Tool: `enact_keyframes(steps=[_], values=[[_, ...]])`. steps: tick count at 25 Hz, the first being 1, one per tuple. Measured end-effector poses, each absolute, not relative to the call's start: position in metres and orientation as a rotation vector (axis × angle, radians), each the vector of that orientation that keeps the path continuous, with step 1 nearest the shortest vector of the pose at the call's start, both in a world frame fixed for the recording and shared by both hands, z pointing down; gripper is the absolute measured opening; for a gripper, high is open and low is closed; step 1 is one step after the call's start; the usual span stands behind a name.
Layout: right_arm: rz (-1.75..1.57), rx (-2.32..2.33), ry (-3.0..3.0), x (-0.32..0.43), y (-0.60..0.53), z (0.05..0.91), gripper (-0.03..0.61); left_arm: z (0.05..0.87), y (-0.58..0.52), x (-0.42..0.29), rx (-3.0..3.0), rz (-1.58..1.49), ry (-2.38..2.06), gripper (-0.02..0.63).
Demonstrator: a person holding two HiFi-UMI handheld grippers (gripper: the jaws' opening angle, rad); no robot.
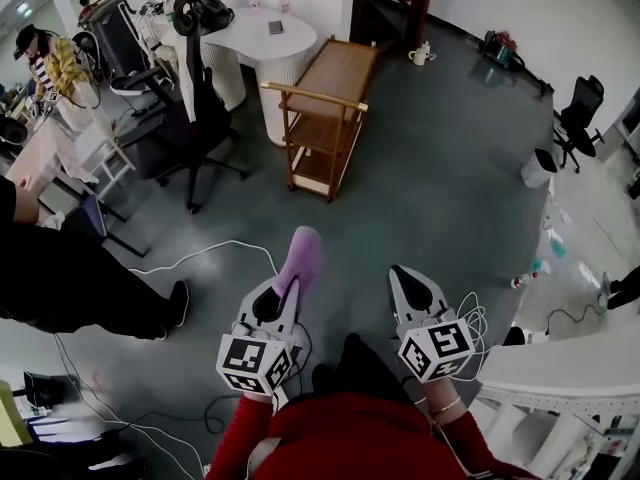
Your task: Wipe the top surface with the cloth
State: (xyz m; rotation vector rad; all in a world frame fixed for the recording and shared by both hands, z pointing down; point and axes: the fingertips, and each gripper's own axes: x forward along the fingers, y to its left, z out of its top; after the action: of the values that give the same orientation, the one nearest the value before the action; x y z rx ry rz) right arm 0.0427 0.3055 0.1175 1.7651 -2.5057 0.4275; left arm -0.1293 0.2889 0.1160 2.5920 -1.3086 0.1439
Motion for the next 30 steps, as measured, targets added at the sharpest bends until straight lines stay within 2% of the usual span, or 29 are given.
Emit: enact_keyframes(steps=[10,17,26,30], values=[[0.464,1.764,-2.525,0.082,0.166,0.133,0.012,0.136,0.151,-0.104,2.548,0.196,-1.364,0.052],[0.523,1.708,-2.525,0.118,0.052,0.134,0.011,0.126,0.035,-0.062,2.529,0.207,-1.388,0.052],[0.579,1.717,-2.465,0.126,-0.002,0.15,0.011,0.144,-0.04,-0.037,2.565,0.278,-1.301,0.052],[0.612,1.733,-2.418,0.129,-0.018,0.165,0.011,0.151,-0.088,0.013,2.678,0.262,-1.064,0.052]])
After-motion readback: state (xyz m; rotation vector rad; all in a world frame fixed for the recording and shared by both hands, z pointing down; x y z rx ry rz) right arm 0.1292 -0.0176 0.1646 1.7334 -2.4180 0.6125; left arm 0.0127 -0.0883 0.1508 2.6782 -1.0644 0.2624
